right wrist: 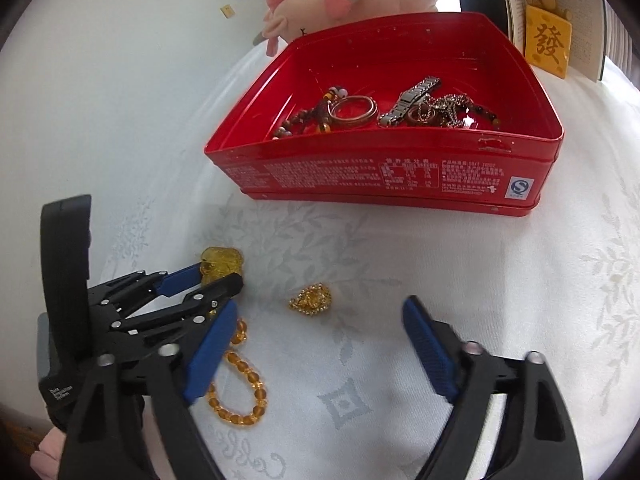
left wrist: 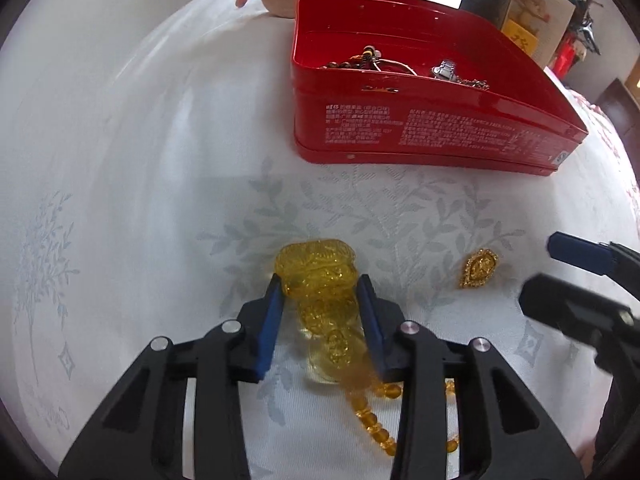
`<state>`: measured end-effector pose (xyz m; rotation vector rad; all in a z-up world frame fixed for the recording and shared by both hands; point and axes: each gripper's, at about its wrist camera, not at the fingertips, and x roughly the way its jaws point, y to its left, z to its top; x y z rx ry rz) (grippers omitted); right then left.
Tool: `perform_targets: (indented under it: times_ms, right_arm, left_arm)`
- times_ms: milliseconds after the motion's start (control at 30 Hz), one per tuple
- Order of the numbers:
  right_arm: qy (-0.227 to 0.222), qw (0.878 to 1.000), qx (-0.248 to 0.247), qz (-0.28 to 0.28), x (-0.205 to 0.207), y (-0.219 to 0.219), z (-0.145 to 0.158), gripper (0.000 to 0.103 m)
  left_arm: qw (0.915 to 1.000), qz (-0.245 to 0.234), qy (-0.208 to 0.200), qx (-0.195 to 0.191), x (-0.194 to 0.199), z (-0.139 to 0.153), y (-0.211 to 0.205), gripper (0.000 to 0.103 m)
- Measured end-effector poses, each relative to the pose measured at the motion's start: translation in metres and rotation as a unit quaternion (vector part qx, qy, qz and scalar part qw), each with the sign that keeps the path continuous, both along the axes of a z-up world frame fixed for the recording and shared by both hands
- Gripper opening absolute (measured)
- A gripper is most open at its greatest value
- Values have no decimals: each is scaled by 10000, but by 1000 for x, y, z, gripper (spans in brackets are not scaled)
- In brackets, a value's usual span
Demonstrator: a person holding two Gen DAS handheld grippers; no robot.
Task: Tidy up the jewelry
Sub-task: 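Lift the amber necklace with the left tool while the right tool grasps the gold charm, then carry the necklace and gold charm over the red box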
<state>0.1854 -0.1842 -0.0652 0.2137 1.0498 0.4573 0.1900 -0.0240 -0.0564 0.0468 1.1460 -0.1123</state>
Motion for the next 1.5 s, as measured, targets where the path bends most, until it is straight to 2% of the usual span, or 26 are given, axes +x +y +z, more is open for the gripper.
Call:
perform_targets:
  times_ms: [133,333,433,533,700,767,800,900,1000,1233,1500]
  right_arm:
    - [202,9996,156,84,4,2,-5,60]
    - [385,9991,201,19,8,10,-9,55]
    - [511,9986,94,-52,11,17,-14,48]
    - [547,9983,-74,-175,12,25,-16,46]
    - [333,9973,-560,-341,14,39,-16,24]
    - [199,9970,-702,-256,11,45,-15,24]
    - [167,9974,-671,-193,10,48,-15,16]
    - [168,9994,-283,49,10,48,-13,16]
    - [-83,9988,-488,-7,8,46,-5,16]
    - [-251,9993,-261,-40,0,26,6,16]
    - [-480,9987,-90,-165,-8,4,27,16]
  left_arm:
    - [9994,-182,33,-308,1,2,14,35]
    - [9990,-157,11,-420,10,3,31,35]
    - [9985,-263,16,-482,13,3,33,35]
    - [9980,-365,3,-517,14,4,34,35]
    - [9972,-459,-1,-591,14,2,36,35]
    - [9965,-476,4,-683,14,3,39,35]
    - [9963,-482,4,-718,15,3,40,35]
    - [9952,-483,5,-855,15,4,44,35]
    - [9942,-498,-74,-946,14,9,46,35]
    - [9918,-554,-253,-1119,10,21,48,35]
    - [9867,-659,-577,-1369,-1,51,45,35]
